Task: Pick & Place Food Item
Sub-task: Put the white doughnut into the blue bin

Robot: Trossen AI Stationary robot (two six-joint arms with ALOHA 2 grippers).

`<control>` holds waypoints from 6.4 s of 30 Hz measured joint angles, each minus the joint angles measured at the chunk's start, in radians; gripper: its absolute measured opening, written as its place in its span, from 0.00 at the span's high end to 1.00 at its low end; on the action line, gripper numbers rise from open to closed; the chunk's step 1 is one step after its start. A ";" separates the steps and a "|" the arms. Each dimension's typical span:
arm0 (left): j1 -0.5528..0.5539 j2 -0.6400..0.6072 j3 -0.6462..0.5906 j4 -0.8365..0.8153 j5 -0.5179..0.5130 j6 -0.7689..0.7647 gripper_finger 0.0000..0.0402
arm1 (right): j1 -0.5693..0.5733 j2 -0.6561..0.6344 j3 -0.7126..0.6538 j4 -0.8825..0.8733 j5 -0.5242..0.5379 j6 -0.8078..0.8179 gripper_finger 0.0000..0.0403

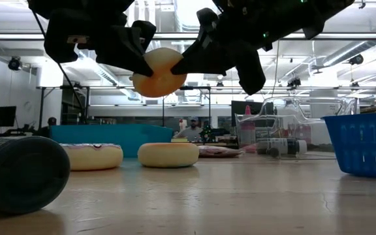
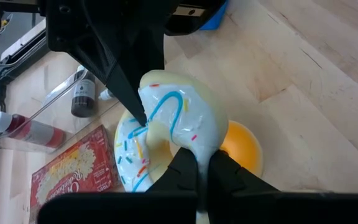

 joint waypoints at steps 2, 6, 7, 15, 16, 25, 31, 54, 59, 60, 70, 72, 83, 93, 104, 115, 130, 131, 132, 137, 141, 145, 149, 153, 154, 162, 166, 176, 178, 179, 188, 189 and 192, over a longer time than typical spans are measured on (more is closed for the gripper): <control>0.000 0.000 0.000 0.001 0.003 0.000 0.99 | 0.000 0.000 0.000 0.000 0.000 0.000 0.98; 0.000 0.000 0.000 0.001 0.006 0.000 0.99 | 0.000 0.000 0.000 0.000 -0.001 0.000 0.98; 0.000 0.000 0.000 0.001 0.006 0.000 0.99 | 0.000 0.000 0.000 0.000 -0.001 0.000 0.98; 0.000 0.000 0.000 0.004 0.015 0.000 0.99 | 0.000 0.000 0.000 0.000 0.000 -0.001 0.98; 0.000 0.000 0.000 0.004 0.015 0.000 0.99 | 0.000 0.000 0.000 0.000 0.000 -0.001 0.98; 0.000 0.000 0.000 0.013 0.017 -0.010 0.99 | 0.000 0.000 0.000 0.000 0.000 -0.005 0.98; 0.000 0.000 -0.001 0.038 0.007 -0.054 0.77 | 0.000 0.000 0.000 0.000 0.003 -0.005 0.98; -0.006 -0.189 -0.025 0.020 -0.013 -0.032 0.43 | 0.005 0.000 -0.001 -0.030 0.056 0.012 0.98; -0.007 -0.274 -0.096 0.035 -0.013 -0.061 0.43 | 0.041 0.000 -0.001 -0.065 0.156 0.000 0.98; -0.007 -0.289 -0.113 0.039 -0.014 -0.065 0.43 | 0.051 0.000 -0.001 -0.070 0.169 0.002 0.98; -0.007 -0.378 -0.280 0.200 -0.016 -0.114 0.43 | 0.187 -0.023 -0.001 -0.254 0.403 0.120 0.98; -0.007 -0.383 -0.305 0.239 -0.016 -0.114 0.43 | 0.216 -0.041 -0.001 -0.311 0.455 0.166 0.98; -0.007 -0.385 -0.328 0.286 -0.016 -0.117 0.43 | 0.389 -0.202 0.000 -0.815 0.613 0.617 0.98; -0.007 -0.385 -0.328 0.300 -0.014 -0.117 0.43 | 0.510 -0.255 0.004 -1.137 0.567 1.022 0.98; -0.007 -0.385 -0.328 0.309 -0.013 -0.114 0.43 | 0.608 -0.218 0.152 -1.456 0.471 1.317 0.98; -0.007 -0.385 -0.327 0.311 -0.014 -0.114 0.43 | 0.660 -0.134 0.293 -1.593 0.291 1.475 0.98; -0.005 -0.385 -0.327 0.311 -0.025 -0.113 0.43 | 0.666 -0.039 0.284 -1.622 0.257 1.520 0.98; -0.005 -0.385 -0.327 0.311 -0.027 -0.113 0.43 | 0.666 -0.030 0.280 -1.621 0.257 1.520 0.98; -0.005 -0.385 -0.327 0.311 -0.029 -0.113 0.43 | 0.666 -0.023 0.278 -1.620 0.257 1.522 0.98; -0.005 -0.384 -0.327 0.311 -0.036 -0.113 0.43 | 0.661 -0.013 0.253 -1.599 0.224 1.527 0.98; -0.005 -0.384 -0.327 0.311 -0.039 -0.113 0.43 | 0.661 -0.012 0.237 -1.579 0.180 1.527 0.98; -0.005 -0.384 -0.327 0.311 -0.039 -0.113 0.43 | 0.661 -0.012 0.232 -1.561 0.130 1.526 0.98; -0.005 -0.384 -0.327 0.311 -0.039 -0.113 0.43 | 0.661 -0.012 0.231 -1.551 0.084 1.518 0.96; -0.005 -0.384 -0.327 0.311 -0.039 -0.113 0.43 | 0.661 -0.012 0.231 -1.539 0.077 1.503 0.91; -0.005 -0.384 -0.327 0.311 -0.039 -0.113 0.43 | 0.659 -0.012 0.231 -1.539 0.077 1.500 0.90; -0.005 -0.384 -0.327 0.311 -0.039 -0.113 0.43 | 0.643 -0.012 0.230 -1.537 0.082 1.499 0.80; -0.005 -0.384 -0.327 0.311 -0.039 -0.113 0.43 | 0.644 -0.012 0.222 -1.534 0.084 1.499 0.78; -0.005 -0.384 -0.327 0.311 -0.039 -0.113 0.43 | 0.644 -0.013 0.188 -1.481 0.055 1.467 0.97; -0.005 -0.384 -0.327 0.311 -0.039 -0.113 0.43 | 0.644 -0.013 0.182 -1.481 0.074 1.477 0.97; -0.005 -0.384 -0.327 0.311 -0.039 -0.113 0.43 | 0.644 -0.013 0.181 -1.483 0.090 1.484 0.97; -0.005 -0.384 -0.327 0.311 -0.039 -0.113 0.43 | 0.643 -0.013 0.148 -1.482 0.283 1.530 0.98; -0.005 -0.384 -0.327 0.311 -0.039 -0.113 0.43 | 0.643 -0.013 0.143 -1.484 0.296 1.534 0.98; -0.005 -0.384 -0.327 0.311 -0.039 -0.113 0.43 | 0.638 -0.013 0.127 -1.485 0.323 1.544 0.98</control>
